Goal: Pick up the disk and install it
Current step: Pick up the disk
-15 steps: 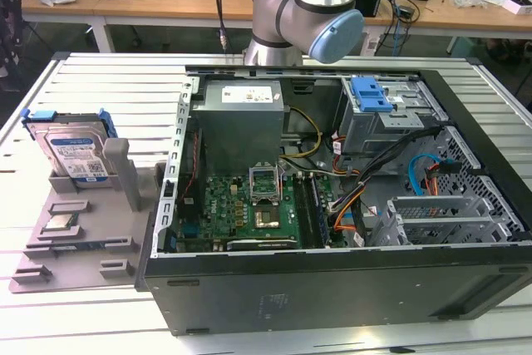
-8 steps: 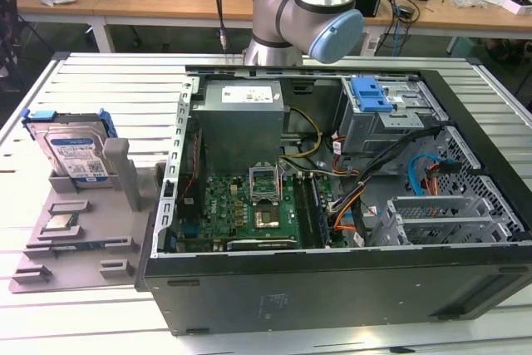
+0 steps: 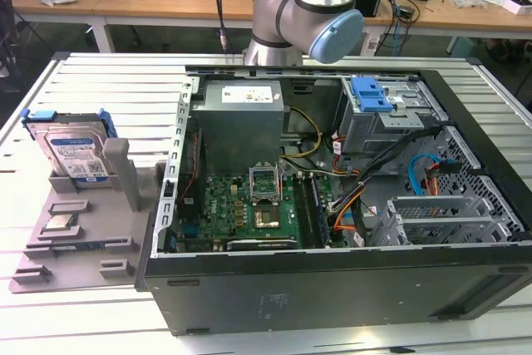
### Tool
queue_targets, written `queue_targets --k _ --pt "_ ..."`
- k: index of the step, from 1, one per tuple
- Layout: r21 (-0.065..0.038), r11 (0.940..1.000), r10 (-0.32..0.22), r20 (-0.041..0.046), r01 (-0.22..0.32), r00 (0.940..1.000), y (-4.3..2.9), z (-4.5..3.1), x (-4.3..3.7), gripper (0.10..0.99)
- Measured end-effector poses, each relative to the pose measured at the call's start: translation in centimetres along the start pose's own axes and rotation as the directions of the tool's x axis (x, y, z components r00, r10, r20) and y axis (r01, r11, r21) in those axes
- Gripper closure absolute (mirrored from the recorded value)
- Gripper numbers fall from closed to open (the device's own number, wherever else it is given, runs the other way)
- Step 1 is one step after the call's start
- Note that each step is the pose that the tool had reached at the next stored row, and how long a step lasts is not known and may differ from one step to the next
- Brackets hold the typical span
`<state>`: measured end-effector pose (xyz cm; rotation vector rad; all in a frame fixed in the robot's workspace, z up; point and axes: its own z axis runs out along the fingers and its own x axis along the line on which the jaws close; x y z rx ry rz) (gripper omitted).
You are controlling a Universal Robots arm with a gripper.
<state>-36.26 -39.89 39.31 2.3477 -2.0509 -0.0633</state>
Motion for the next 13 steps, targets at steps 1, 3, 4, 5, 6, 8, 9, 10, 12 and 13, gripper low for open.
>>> queue_targets --k 1,3,4,5,6,8,9,10,12,13 --pt "0.000 0.9999 -0.010 -0.0005 0.010 0.9999 0.00 0.00 0.00 0.980" --pt "-0.001 0.9991 -0.043 -0.0019 0.043 0.9991 0.00 0.00 0.00 0.980" --pt "-0.001 0.9986 -0.053 -0.0024 0.053 0.9986 0.00 0.00 0.00 0.980" --pt "-0.001 0.9982 -0.060 -0.0027 0.060 0.9982 0.00 0.00 0.00 0.980" --pt "-0.001 0.9973 -0.073 -0.0032 0.073 0.9973 0.00 0.00 0.00 0.980" --pt "-0.002 0.9957 -0.093 -0.0040 0.093 0.9957 0.00 0.00 0.00 0.980" --pt "-0.002 0.9944 -0.105 -0.0046 0.105 0.9944 0.00 0.00 0.00 0.980" --pt "-0.002 0.9936 -0.113 -0.0049 0.113 0.9935 0.00 0.00 0.00 0.980" --pt "-0.002 0.9910 -0.133 -0.0058 0.133 0.9910 0.00 0.00 0.00 0.980" --pt "-0.003 0.9896 -0.144 -0.0062 0.143 0.9896 0.00 0.00 0.00 0.980"
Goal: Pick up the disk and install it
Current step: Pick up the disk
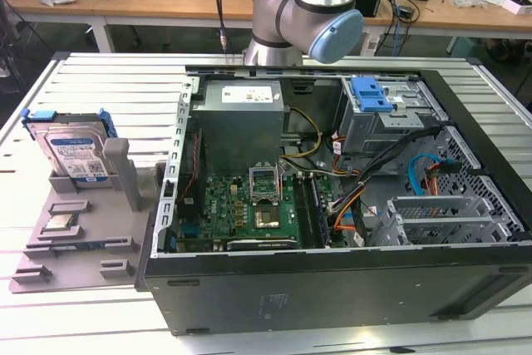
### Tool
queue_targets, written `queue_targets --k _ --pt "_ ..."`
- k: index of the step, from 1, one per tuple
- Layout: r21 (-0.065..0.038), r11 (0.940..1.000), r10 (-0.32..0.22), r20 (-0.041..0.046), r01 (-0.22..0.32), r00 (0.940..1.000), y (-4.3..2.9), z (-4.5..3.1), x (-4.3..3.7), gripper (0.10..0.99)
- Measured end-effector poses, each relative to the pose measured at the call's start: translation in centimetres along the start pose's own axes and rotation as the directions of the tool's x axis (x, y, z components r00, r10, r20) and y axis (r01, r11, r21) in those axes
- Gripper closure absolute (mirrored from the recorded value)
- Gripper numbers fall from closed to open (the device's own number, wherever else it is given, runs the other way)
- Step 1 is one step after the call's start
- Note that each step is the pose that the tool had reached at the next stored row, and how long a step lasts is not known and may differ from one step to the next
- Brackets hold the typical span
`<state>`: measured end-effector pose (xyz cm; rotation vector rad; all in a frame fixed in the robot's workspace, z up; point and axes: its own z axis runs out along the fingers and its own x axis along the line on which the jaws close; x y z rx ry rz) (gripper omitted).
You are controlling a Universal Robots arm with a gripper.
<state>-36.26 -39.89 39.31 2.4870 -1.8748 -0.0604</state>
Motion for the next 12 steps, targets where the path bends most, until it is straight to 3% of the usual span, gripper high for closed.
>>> queue_targets --k 4,10,12 --pt "-0.001 0.9990 -0.044 -0.0019 0.044 0.9990 0.00 0.00 0.00 0.980" --pt "-0.002 0.9921 -0.126 -0.0055 0.126 0.9921 0.00 0.00 0.00 0.980" --pt "-0.002 0.9917 -0.129 -0.0056 0.129 0.9916 0.00 0.00 0.00 0.980"
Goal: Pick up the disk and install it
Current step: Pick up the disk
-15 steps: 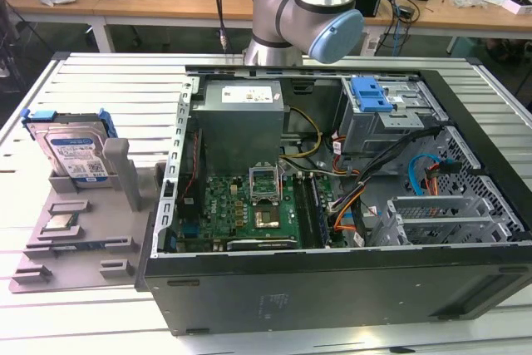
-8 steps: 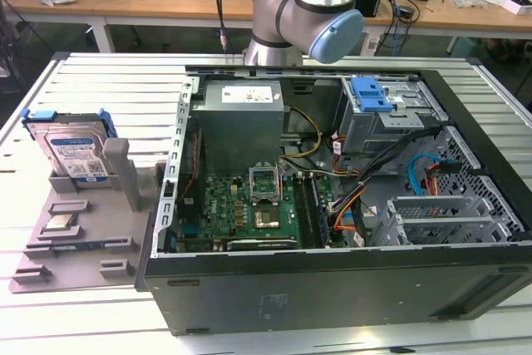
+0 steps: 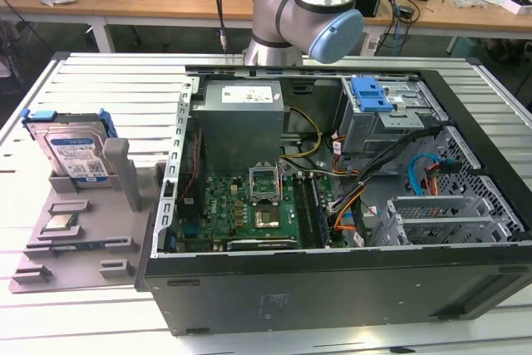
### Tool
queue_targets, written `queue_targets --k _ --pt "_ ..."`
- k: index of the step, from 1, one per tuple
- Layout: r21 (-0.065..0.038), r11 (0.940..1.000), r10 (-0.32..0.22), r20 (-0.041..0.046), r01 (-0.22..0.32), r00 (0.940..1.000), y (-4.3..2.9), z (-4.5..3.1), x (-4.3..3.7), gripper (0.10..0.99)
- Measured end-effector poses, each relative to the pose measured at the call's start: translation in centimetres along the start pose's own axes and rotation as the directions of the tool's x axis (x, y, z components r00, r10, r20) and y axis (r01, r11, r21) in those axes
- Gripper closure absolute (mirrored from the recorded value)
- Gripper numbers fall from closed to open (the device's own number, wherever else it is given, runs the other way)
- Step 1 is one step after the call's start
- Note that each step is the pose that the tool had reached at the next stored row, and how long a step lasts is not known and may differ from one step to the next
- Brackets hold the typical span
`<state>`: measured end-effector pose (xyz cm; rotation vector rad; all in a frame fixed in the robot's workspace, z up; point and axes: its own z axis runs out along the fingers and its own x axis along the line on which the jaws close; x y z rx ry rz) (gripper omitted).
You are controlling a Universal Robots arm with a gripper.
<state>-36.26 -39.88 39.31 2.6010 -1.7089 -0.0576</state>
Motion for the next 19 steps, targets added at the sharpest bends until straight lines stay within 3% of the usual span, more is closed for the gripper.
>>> queue_targets --k 3,5,9,15,18,19 --pt "0.000 1.0000 0.003 0.0000 -0.003 1.0000 0.00 0.00 0.00 0.980" --pt "0.001 0.9981 0.062 0.0027 -0.062 0.9981 0.00 0.01 0.00 0.980" --pt "0.001 0.9918 0.127 0.0057 -0.127 0.9918 0.00 0.01 0.00 0.980" --pt "0.002 0.9698 0.244 0.0112 -0.244 0.9698 0.00 0.05 0.00 0.980" --pt "0.002 0.9546 0.298 0.0139 -0.298 0.9545 0.00 0.07 0.00 0.980" --pt "0.002 0.9454 0.326 0.0152 -0.326 0.9453 0.00 0.08 0.00 0.980"
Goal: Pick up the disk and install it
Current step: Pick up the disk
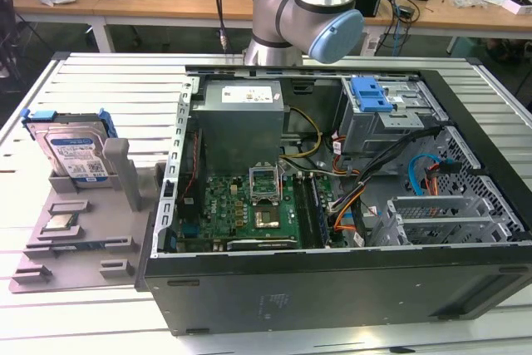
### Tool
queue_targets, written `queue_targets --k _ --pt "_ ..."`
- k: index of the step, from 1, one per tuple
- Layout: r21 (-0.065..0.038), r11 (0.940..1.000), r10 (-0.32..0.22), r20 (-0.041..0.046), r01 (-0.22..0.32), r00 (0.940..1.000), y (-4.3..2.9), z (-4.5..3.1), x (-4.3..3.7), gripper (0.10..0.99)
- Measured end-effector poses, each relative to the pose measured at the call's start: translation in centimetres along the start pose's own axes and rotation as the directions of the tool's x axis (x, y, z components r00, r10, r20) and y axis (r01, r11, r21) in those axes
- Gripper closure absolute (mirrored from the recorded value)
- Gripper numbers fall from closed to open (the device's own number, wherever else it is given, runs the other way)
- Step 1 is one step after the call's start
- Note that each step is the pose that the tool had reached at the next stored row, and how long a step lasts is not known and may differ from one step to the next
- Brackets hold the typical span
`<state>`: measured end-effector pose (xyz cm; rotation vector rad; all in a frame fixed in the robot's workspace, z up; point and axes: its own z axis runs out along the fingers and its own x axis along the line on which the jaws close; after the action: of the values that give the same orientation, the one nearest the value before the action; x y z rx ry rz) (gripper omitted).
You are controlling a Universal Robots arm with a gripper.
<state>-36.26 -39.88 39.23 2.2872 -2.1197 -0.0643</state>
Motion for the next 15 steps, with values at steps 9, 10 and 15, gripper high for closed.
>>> queue_targets --k 9,10,15 --pt "0.002 0.9886 0.150 0.0067 -0.150 0.9886 0.00 0.06 0.00 0.980" --pt "0.002 0.9875 0.158 0.0070 -0.158 0.9875 0.00 0.07 0.00 0.980" --pt "0.002 0.9861 0.166 0.0072 -0.166 0.9861 0.00 0.07 0.00 0.980"
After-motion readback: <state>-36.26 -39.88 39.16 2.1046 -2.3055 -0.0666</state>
